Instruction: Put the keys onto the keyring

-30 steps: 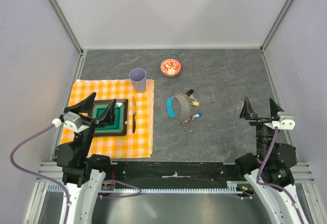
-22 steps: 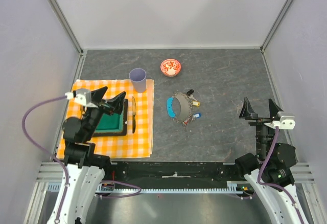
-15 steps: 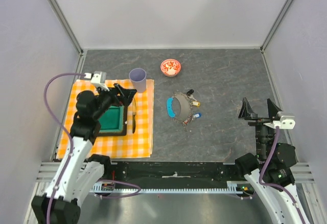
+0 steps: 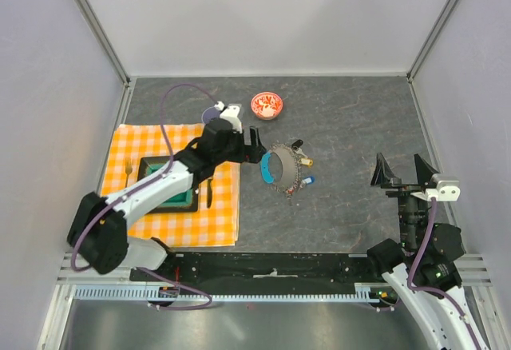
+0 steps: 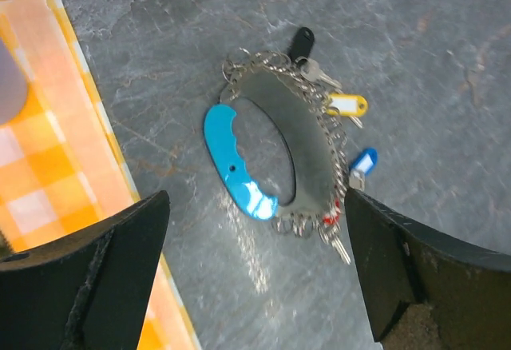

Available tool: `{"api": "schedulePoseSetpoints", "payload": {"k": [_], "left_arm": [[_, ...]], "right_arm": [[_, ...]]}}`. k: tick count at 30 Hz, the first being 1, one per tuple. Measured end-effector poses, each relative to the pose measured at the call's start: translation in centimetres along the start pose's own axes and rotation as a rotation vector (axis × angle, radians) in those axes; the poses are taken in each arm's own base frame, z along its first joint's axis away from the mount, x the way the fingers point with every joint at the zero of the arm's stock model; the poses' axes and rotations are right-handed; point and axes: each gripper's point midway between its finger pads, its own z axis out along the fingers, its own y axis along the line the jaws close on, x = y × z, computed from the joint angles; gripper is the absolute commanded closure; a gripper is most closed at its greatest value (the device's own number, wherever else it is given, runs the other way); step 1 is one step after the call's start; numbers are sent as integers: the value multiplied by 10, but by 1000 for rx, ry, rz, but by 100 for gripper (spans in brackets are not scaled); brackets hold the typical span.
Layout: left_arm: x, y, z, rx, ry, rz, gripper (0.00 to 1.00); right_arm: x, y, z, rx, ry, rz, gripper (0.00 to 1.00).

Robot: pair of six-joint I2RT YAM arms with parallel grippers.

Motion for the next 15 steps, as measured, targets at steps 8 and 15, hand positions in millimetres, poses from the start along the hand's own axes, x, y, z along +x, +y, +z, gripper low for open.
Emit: {"api": "schedulePoseSetpoints", "payload": {"k": [8, 15], "left_arm": [[4, -5, 66, -195, 34, 22, 14], [7, 10, 103, -352, 33, -29, 29]], "right_arm": [[0, 3, 0, -14, 2, 5, 2], [0, 4, 0, -21, 3, 8, 2]]}}
